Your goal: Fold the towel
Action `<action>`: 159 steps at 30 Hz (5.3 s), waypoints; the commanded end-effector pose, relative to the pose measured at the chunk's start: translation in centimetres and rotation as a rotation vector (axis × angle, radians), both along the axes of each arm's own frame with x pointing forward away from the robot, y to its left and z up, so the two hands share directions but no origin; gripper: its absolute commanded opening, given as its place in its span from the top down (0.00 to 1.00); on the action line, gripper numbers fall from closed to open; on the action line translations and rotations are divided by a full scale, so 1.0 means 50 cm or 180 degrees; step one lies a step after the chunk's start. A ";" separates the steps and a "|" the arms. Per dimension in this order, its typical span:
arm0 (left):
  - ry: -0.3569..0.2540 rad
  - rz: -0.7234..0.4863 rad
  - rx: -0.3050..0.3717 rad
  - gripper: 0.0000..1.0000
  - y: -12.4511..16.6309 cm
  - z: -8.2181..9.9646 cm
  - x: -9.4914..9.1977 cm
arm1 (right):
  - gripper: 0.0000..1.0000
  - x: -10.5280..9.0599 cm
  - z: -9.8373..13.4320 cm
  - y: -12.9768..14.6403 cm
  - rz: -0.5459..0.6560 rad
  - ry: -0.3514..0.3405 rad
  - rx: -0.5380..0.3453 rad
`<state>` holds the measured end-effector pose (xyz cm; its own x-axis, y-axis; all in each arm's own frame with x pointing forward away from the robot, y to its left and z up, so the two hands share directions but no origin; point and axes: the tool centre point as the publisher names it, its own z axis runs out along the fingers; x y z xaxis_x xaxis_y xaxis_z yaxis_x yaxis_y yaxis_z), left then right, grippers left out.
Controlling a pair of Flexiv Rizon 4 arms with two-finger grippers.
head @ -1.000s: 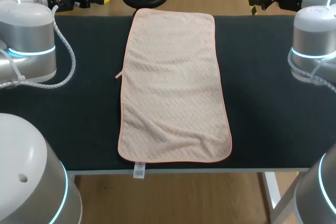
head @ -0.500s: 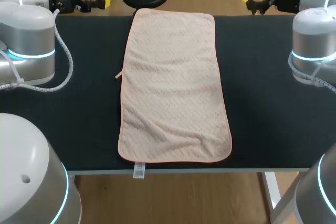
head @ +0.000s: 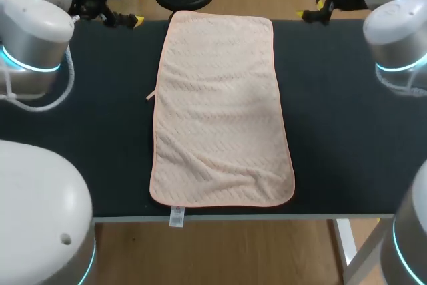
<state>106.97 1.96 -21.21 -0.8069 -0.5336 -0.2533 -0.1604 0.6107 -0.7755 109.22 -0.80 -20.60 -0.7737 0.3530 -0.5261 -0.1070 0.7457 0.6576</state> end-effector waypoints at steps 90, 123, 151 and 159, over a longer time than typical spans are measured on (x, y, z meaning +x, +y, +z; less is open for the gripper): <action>0.1243 -0.1101 0.2537 0.00 -0.161 -0.382 -0.034 | 0.00 -0.103 -0.358 0.141 0.0227 0.1621 -0.2115; 0.1266 -0.1316 0.2634 0.00 -0.163 -0.460 -0.033 | 0.00 -0.109 -0.460 0.141 0.0283 0.1806 -0.2094; 0.1372 -0.1319 0.2624 1.00 -0.162 -0.491 -0.041 | 1.00 -0.118 -0.473 0.133 0.0329 0.1867 -0.2127; 0.1324 -0.1276 0.2587 1.00 -0.158 -0.472 -0.042 | 1.00 -0.123 -0.455 0.127 0.0298 0.1833 -0.2072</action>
